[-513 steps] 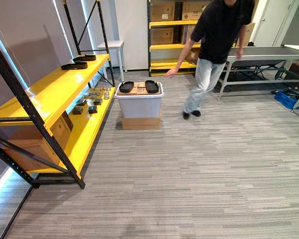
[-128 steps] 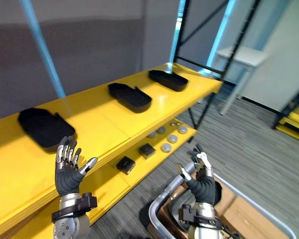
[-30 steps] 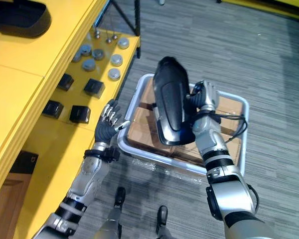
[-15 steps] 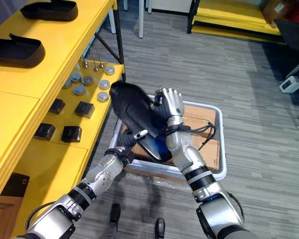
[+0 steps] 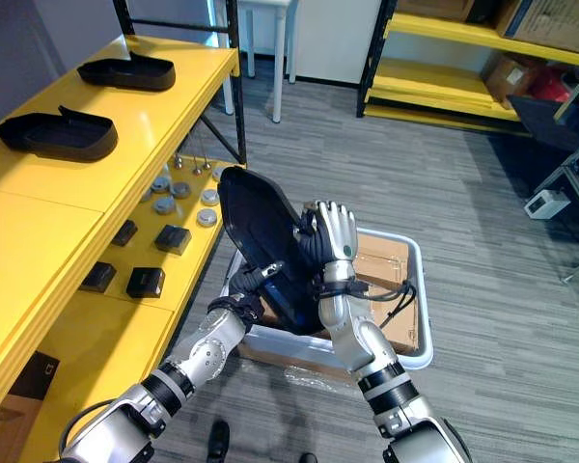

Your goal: Walk over and take plastic housings, then place them on the shelf

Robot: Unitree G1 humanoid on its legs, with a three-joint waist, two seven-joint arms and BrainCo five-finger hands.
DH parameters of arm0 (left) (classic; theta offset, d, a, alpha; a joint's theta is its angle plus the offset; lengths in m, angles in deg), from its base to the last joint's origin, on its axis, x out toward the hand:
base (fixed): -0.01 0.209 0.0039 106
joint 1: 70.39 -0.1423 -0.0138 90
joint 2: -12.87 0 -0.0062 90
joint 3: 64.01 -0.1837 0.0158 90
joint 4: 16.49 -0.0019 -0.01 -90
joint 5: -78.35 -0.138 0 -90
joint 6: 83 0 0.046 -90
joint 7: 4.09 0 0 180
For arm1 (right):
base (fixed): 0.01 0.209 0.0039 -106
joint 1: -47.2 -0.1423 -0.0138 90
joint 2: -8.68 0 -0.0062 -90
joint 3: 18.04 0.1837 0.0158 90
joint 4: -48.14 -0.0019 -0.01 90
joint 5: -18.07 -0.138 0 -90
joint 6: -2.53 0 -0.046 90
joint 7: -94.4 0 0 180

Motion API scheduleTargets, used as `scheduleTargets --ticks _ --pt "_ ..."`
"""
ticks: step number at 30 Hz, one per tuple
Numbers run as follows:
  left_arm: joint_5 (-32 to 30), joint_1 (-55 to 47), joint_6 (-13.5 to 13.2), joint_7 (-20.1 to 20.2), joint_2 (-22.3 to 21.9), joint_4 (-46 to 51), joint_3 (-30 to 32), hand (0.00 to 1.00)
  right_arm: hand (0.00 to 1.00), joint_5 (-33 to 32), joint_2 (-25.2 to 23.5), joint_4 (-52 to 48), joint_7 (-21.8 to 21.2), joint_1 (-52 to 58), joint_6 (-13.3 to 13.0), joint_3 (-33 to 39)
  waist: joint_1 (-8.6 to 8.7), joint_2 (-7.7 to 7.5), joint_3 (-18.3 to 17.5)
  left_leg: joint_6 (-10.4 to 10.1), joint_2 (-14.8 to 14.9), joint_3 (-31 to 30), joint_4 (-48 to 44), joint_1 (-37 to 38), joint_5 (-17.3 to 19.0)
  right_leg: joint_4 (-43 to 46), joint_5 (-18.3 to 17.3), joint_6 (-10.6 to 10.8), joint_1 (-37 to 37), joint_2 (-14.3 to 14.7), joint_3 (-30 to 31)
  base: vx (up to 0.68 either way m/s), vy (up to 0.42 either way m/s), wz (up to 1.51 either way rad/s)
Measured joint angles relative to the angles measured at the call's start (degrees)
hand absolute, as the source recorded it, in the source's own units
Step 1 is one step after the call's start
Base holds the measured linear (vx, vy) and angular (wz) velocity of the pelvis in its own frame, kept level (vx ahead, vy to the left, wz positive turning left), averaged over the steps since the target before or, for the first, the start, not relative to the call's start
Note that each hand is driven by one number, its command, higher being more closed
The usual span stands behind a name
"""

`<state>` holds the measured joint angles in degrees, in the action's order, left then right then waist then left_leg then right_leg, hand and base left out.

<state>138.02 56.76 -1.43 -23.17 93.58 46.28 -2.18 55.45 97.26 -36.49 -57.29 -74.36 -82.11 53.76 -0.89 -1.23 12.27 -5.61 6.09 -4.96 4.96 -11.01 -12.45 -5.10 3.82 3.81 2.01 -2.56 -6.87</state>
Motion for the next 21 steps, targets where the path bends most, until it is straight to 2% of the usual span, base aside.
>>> scheduleTargets --ticks 3,5,6,8,9,10,12,13,14,15,16,17,18,19,20,21 --pt "-0.3 -4.5 -0.7 -1.1 -0.5 4.3 2.1 1.00 0.00 -0.9 -1.3 -2.5 0.6 3.9 -2.0 -0.2 -0.03 -0.01 -1.1 -0.2 0.0 0.0 0.0 0.2 0.2 0.0 -0.3 -0.2 -0.2 0.1 0.0 0.01 0.001 0.00" --pt "-1.8 -9.9 -1.6 -1.9 -0.6 9.3 4.4 1.00 0.00 -1.8 -1.7 -4.5 0.8 8.2 -5.5 -1.2 -0.11 0.03 -2.2 -0.4 -0.1 -0.1 0.0 0.4 0.3 0.3 -0.5 -0.5 -0.5 0.4 -0.3 0.04 0.004 0.06" --pt "-2.9 -11.4 -1.6 -2.0 -0.7 10.9 5.2 1.00 0.00 -2.5 -2.0 -5.5 0.8 9.5 -6.3 -1.4 -0.14 0.05 -2.3 -0.4 -0.1 -0.3 0.0 0.4 0.3 0.3 -0.6 -0.6 -0.7 0.4 -0.6 0.04 -0.004 0.20" --pt "-9.6 -17.6 -1.7 -2.3 -1.0 17.2 8.7 1.00 0.00 -6.3 -3.9 -8.4 0.7 14.0 -10.1 -2.2 -0.24 0.12 -2.4 -0.9 -0.2 -2.3 -1.0 0.5 0.7 0.5 -1.6 -1.0 -2.3 0.7 -2.8 0.05 -0.017 0.44" --pt "-12.1 -18.6 -1.7 -2.6 -1.0 18.1 9.4 1.00 0.00 -7.1 -4.5 -8.6 0.7 14.9 -11.0 -2.3 -0.30 0.15 -2.4 -1.2 -0.3 -2.8 -1.8 0.2 0.9 0.6 -1.9 -1.1 -2.8 0.6 -3.6 0.03 -0.015 0.66" --pt "-19.1 -20.3 -1.7 -3.7 -1.6 20.0 11.1 1.00 0.00 -9.8 -6.0 -8.5 0.5 16.6 -12.3 -2.2 -0.85 0.22 -2.5 -0.5 -0.2 -1.4 -3.5 -0.8 2.0 0.6 -2.4 -1.4 -3.7 0.6 -5.4 0.01 -0.021 0.83" --pt "-33.7 -20.8 -1.6 -6.5 -2.8 22.3 14.4 1.00 0.00 -13.4 -7.5 -8.5 0.5 17.9 -14.0 -2.1 -1.22 0.91 -2.8 1.5 3.5 10.3 -8.7 -4.2 4.0 1.0 -3.5 -1.5 -4.7 0.8 -9.6 0.00 -0.043 0.95" --pt "-37.3 -20.8 -1.6 -7.3 -3.4 23.1 15.7 1.00 0.00 -14.2 -7.7 -8.4 0.4 18.1 -14.4 -2.1 -1.34 1.03 -2.9 2.0 4.6 13.6 -10.0 -4.8 4.3 1.3 -4.0 -1.4 -4.9 0.7 -10.4 0.03 -0.013 0.85" --pt "-46.4 -21.7 -1.5 -9.5 -3.8 25.9 19.0 1.00 0.00 -14.8 -8.6 -8.4 0.1 18.5 -15.6 -2.1 -1.50 1.37 -3.3 3.0 7.0 22.1 -12.0 -5.3 5.0 2.3 -5.7 -0.8 -5.1 -0.1 -12.1 0.05 0.022 0.65" --pt "-49.8 -22.1 -1.4 -10.6 -3.9 27.1 20.5 1.00 0.00 -14.8 -9.0 -8.4 -0.1 18.8 -15.7 -2.1 -1.52 1.47 -3.5 3.1 7.2 24.1 -12.1 -5.3 5.0 2.5 -6.3 -0.2 -5.1 -0.6 -12.9 0.07 0.066 0.70" --pt "-57.4 -22.6 -1.0 -13.3 -4.4 30.0 23.9 1.00 0.00 -15.1 -9.6 -8.4 -0.4 20.4 -15.7 -1.7 -1.77 1.48 -4.0 3.0 6.4 25.4 -12.0 -5.3 5.0 2.6 -7.3 0.5 -5.2 -1.9 -13.9 0.09 0.113 0.42" --pt "-60.7 -22.9 -1.0 -14.4 -4.5 31.7 25.5 1.00 0.00 -15.1 -10.1 -8.4 -0.5 21.7 -15.7 -1.4 -2.11 1.37 -4.3 3.0 5.5 25.4 -11.8 -5.2 5.0 2.7 -7.7 0.9 -5.3 -2.7 -14.2 0.21 0.176 0.52" --pt "-66.9 -24.0 -1.0 -16.4 -4.0 35.9 28.9 1.00 0.00 -15.2 -11.2 -8.4 -0.7 25.3 -15.7 0.9 -3.13 0.89 -5.1 3.6 2.5 25.6 -11.2 -4.6 5.7 4.1 -9.1 2.2 -6.3 -5.6 -15.4 0.24 0.174 0.44" --pt "-69.5 -24.6 -1.0 -17.3 -3.8 37.4 29.9 1.00 0.00 -15.8 -11.5 -8.5 -0.9 26.5 -15.7 2.1 -3.15 0.83 -5.1 4.2 1.2 25.5 -11.3 -3.9 6.4 5.8 -10.0 2.9 -6.7 -7.1 -16.1 0.32 0.179 0.60" --pt "-72.7 -25.7 -1.0 -18.3 -3.7 38.9 31.1 1.00 0.00 -16.9 -11.7 -8.5 -1.1 28.3 -15.7 3.9 -2.88 0.96 -5.1 5.3 -0.9 24.9 -11.1 -2.3 7.5 10.6 -11.2 3.8 -7.0 -9.5 -17.4 0.33 0.213 0.91" --pt "-76.1 -27.6 -0.9 -19.3 -3.8 39.6 31.1 1.00 0.00 -17.7 -11.8 -8.6 -1.5 30.8 -15.6 7.2 -2.76 1.92 -5.5 6.3 -3.4 22.2 -10.2 1.3 8.8 25.5 -12.4 3.6 -4.7 -14.3 -17.5 0.34 0.234 0.96"
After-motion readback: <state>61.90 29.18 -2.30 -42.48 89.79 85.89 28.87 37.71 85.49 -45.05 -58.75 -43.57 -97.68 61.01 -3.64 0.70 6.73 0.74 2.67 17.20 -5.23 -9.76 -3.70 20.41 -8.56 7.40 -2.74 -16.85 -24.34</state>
